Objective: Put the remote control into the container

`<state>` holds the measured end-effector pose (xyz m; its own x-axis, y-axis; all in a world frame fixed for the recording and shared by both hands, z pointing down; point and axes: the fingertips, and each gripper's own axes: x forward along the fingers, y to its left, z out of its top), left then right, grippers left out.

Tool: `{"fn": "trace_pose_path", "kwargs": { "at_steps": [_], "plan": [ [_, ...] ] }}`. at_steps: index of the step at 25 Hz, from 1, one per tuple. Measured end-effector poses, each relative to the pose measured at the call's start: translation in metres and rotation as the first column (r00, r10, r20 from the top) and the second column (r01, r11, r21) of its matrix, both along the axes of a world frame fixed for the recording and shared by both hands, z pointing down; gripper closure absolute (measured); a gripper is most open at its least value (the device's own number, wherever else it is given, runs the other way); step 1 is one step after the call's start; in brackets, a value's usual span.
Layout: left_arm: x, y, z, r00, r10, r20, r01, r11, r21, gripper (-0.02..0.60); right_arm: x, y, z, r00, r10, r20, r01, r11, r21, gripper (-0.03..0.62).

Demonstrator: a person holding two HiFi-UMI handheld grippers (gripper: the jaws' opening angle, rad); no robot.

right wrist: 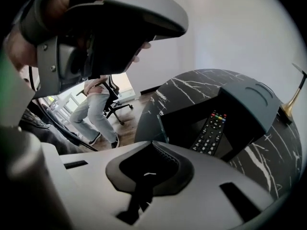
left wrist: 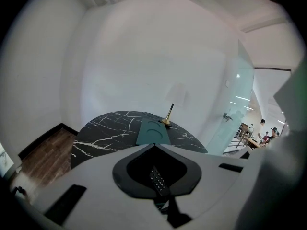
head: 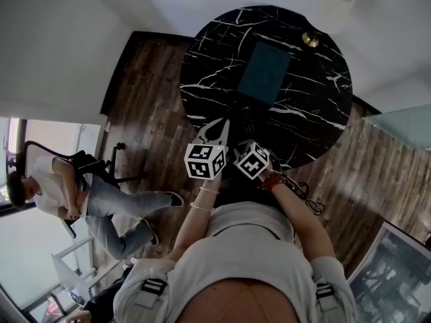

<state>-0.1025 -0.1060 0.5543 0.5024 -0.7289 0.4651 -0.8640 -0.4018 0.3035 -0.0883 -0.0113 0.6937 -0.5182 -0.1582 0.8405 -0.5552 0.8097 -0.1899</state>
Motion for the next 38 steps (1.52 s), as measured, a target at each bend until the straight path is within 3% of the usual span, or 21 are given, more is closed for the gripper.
{"fn": "trace_pose_path", "kwargs": {
  "at_steps": [6,38],
  "plan": [
    [0.005,0.001,0.002,1.000,0.017,-0.005,-0.017,1.000,-0.006,0.574,0.008,0.002,0.018,0.996,-0.024,-0.088,0.025,1.000,0.015,0.583],
    [-0.002,-0.025,0.001,1.000,0.017,-0.010,-0.017,1.000,-0.010,0.574,0.025,-0.055,0.019,0.990,0.109,-0.093,-0.102,0.992,0.068,0.583]
  ]
}}
